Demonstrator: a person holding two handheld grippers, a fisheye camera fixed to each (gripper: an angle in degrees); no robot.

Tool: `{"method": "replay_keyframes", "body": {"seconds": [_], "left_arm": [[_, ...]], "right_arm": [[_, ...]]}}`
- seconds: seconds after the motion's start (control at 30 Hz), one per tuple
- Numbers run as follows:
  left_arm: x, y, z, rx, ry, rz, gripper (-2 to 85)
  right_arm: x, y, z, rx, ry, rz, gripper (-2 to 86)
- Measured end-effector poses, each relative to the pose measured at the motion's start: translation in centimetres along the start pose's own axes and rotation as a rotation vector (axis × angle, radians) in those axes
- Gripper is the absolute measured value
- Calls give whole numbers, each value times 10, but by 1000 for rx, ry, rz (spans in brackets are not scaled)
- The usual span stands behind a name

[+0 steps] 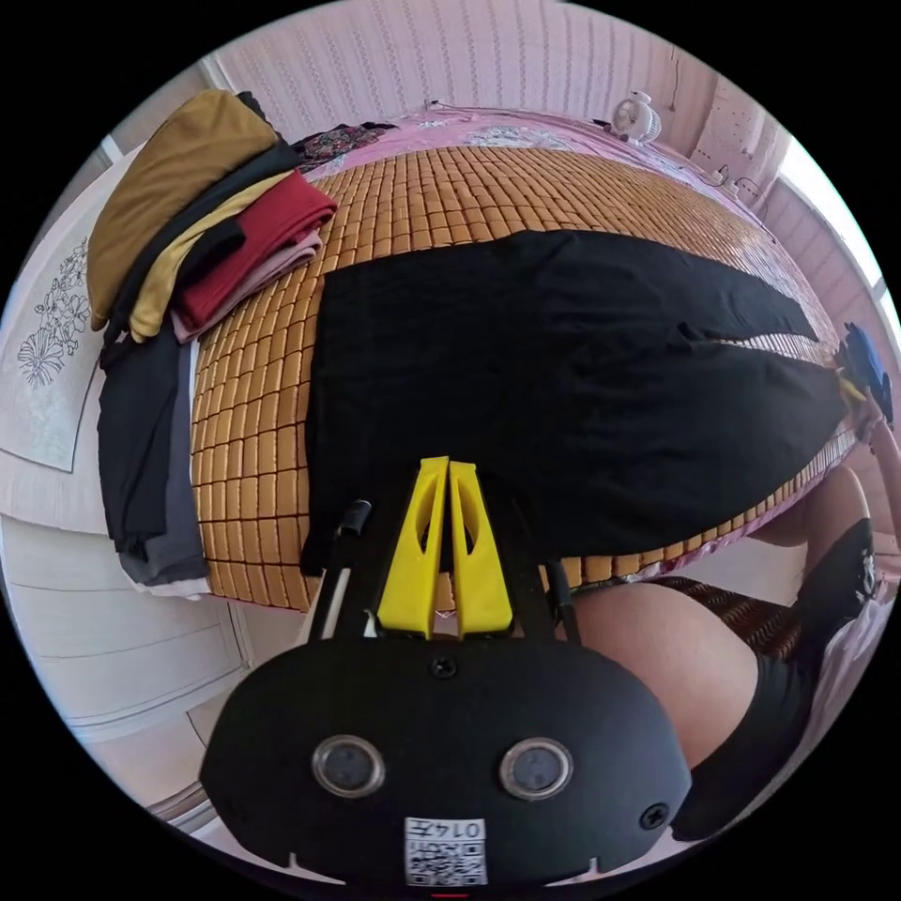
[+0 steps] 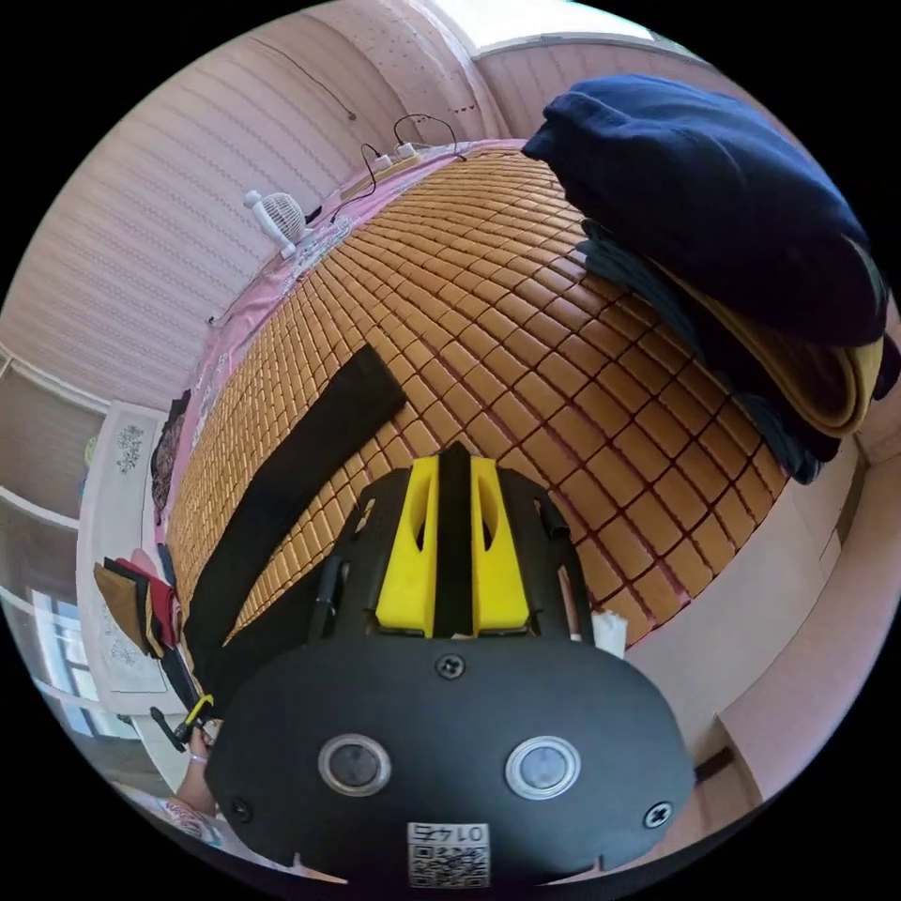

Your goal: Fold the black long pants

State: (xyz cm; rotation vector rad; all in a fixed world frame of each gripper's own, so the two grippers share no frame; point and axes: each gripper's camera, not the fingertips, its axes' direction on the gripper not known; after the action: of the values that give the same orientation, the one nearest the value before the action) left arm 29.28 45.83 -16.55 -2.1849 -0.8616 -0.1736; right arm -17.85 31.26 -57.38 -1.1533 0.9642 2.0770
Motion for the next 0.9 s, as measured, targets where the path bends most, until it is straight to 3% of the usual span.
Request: {"method": "replay_keyframes", "body": {"seconds": [0.2, 0.37, 0.4, 0.47, 0.63, 0.77, 0.9], "left_arm": [[-32, -24, -50, 205, 29, -162, -10], [-47, -68, -31, 176, 0, -249, -10], [-50, -73, -21, 145, 5, -274, -10], [-46, -77, -7, 73, -39, -240, -10], [-44, -78, -23, 93, -65, -200, -10], [-52, -74, -34, 117, -16, -235, -10], [-63, -60, -55, 151, 66, -322, -10]], "right_arm": [[-89, -7, 10, 69, 169, -337, 14], [-152, -11, 64, 61, 249, -457, 2], [-158, -9, 87, -9, 300, -471, -1], [-167, 7, 97, 67, 372, -557, -3], [-191, 29, 118, 99, 639, -672, -5], [-201, 37, 118, 92, 677, -694, -8], [-195, 48, 66, 67, 437, -540, -9]]}}
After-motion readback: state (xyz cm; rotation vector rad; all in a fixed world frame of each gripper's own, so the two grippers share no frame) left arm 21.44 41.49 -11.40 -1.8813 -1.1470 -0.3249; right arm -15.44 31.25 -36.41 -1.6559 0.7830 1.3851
